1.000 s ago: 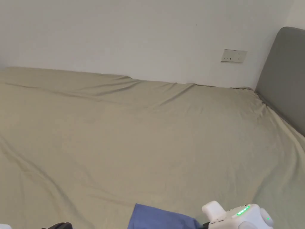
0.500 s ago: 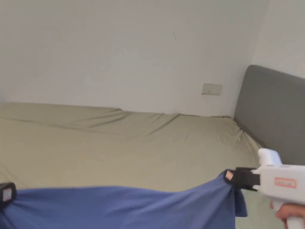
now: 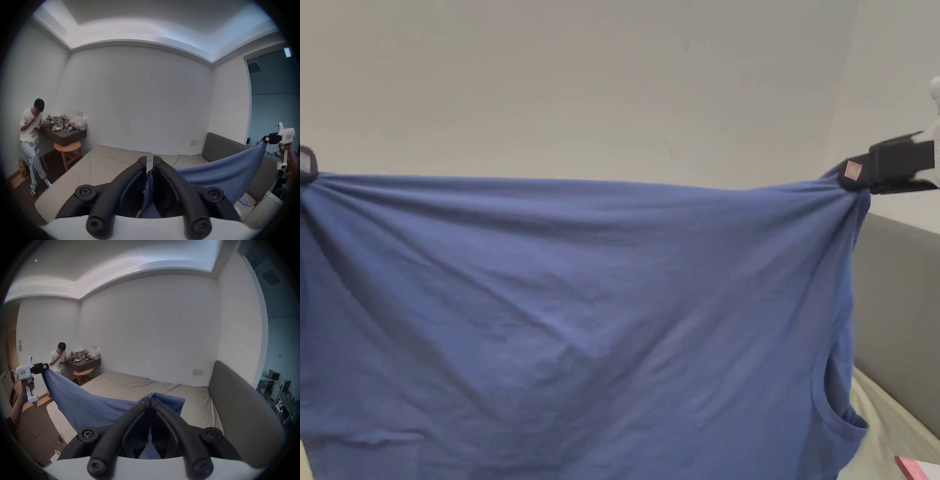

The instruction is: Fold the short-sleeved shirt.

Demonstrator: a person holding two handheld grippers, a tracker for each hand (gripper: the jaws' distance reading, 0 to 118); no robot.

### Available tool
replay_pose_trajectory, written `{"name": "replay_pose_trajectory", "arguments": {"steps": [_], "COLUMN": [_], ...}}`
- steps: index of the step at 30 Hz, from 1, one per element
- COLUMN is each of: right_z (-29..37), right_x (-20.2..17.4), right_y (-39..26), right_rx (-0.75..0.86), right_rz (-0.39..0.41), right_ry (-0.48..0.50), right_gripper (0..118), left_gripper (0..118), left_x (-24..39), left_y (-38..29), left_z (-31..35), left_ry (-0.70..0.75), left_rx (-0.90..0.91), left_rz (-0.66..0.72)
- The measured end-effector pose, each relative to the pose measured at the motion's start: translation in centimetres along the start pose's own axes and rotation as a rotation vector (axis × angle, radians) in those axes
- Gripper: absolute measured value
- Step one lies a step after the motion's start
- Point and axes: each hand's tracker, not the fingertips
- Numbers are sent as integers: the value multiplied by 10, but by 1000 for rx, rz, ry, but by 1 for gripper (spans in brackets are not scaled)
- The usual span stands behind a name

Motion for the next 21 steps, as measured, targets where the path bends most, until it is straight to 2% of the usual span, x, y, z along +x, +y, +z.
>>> {"name": "replay_pose_trajectory", "arguments": {"steps": [3,7,14,16,17,19,21], "right_z": [-5,-18,-65,-86,-99,-124,-153], "right_x": [-8,-10,-11,-10,-10,-5,2], "right_y": [18,36,60,63,66,70,76], "right_rx": [12,23,1,-14,-20,-25,-36], "right_rz": [-4,-14,-4,31,45,46,33], "right_ry": [0,2,-21,-43,-53,-63,-70], "right_gripper": [9,9,9,9,9,9,9], "left_gripper": [8,8,8,8,8,8,8], "left_x": [-4,1,9,0,-2,-5,-10], "left_y": [18,32,52,57,58,59,61], "left_z": [-8,-9,-47,-80,-94,-124,-165], "left_ry": [17,14,67,102,97,101,132], "left_rx": [9,1,3,5,-5,-36,-67], "left_rz": [-1,69,36,38,103,147,58]}}
